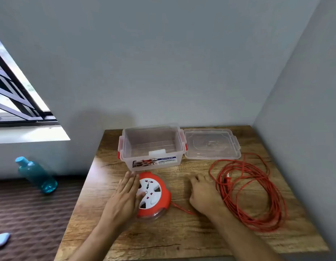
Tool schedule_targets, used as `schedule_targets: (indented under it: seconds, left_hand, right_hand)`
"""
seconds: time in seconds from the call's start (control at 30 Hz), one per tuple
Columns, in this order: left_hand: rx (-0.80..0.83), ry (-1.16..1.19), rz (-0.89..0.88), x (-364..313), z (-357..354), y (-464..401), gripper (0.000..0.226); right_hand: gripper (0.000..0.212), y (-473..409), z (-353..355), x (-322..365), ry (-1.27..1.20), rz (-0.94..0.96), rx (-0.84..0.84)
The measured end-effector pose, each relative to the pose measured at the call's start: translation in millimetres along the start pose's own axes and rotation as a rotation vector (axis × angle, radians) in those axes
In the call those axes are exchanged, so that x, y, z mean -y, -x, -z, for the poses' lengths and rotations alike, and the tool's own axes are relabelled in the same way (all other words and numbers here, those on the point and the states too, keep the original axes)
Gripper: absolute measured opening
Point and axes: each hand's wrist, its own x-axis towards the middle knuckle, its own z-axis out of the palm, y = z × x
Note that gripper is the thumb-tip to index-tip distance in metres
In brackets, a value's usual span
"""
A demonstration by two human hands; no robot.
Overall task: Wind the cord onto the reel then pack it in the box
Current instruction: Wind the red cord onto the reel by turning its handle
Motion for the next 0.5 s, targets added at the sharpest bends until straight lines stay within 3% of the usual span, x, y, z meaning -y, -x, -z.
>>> schedule_targets:
  seconds: [0.17, 0.3, 0.4, 0.5]
  left_hand:
    - [0.062, -0.047, 0.060, 5.5, -6.1, 3.9, 0.062]
    - [0.035, 0.000, 0.091, 1.4, -7.7, 3.2, 0.063]
    - [0.025, 0.160, 0.261, -5.0, -3.6, -0.9, 0.073]
    - [0.019, 0.274, 0.441, -5.6, 1.0, -8.4, 0.079]
  right_hand:
    - [0.062, -0.5, 1.9, 3.5, -0.006, 0.032, 0.047]
    - [0.048, -2.9, 7.8, 35.3, -0.084, 0.331, 0.001]
    - [0.049, -5.4, 9.1, 72.6, -0.005, 0.471, 0.048]
    - [0.052, -9.4, 4.6, 100.6, 0.067, 0.397, 0.078]
